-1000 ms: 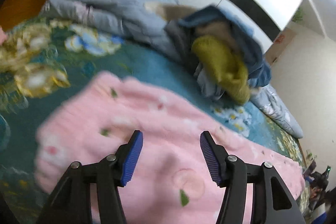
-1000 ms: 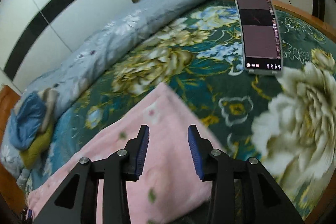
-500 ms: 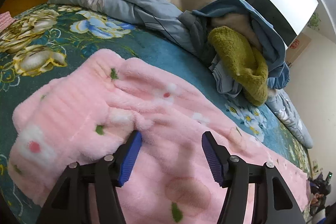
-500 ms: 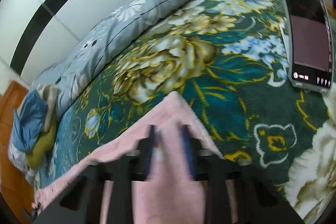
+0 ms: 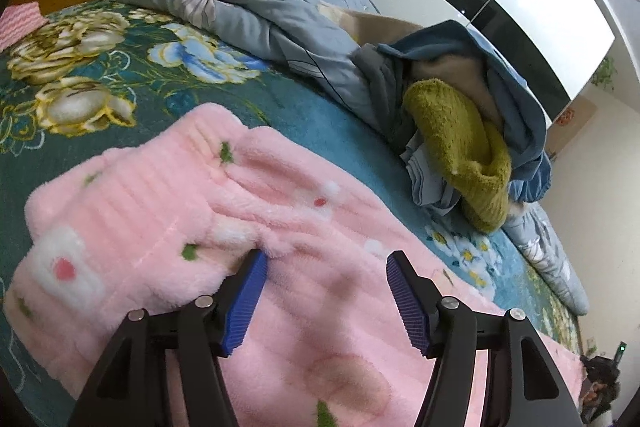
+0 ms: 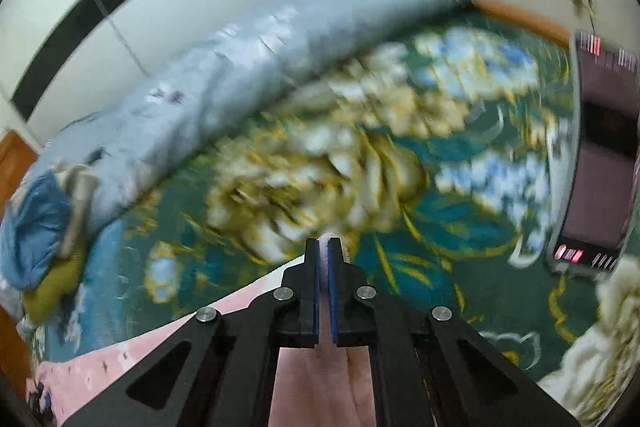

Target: Fold clothes

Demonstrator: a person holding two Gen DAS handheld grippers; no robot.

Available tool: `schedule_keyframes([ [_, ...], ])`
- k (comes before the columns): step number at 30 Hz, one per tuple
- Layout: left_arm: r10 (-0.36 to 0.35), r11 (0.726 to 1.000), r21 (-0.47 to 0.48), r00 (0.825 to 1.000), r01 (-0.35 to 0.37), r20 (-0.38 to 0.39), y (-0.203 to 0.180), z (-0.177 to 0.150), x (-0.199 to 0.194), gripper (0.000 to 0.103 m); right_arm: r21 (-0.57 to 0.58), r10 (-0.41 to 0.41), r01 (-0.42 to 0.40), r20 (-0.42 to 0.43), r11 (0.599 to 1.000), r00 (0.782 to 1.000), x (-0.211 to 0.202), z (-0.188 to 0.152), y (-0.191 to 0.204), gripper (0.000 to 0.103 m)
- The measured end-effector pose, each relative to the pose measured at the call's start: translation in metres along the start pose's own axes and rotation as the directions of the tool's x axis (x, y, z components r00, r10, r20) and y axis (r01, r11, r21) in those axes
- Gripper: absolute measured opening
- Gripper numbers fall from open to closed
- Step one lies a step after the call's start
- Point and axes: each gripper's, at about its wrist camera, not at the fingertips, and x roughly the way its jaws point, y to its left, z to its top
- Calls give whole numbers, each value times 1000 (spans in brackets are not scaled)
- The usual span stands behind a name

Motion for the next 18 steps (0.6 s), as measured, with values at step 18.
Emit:
schedule_keyframes([
  [18, -114, 990, -85, 993, 112, -21, 4, -2, -6, 68, 255, 88, -85, 1, 963, 996, -80, -99, -53, 29],
])
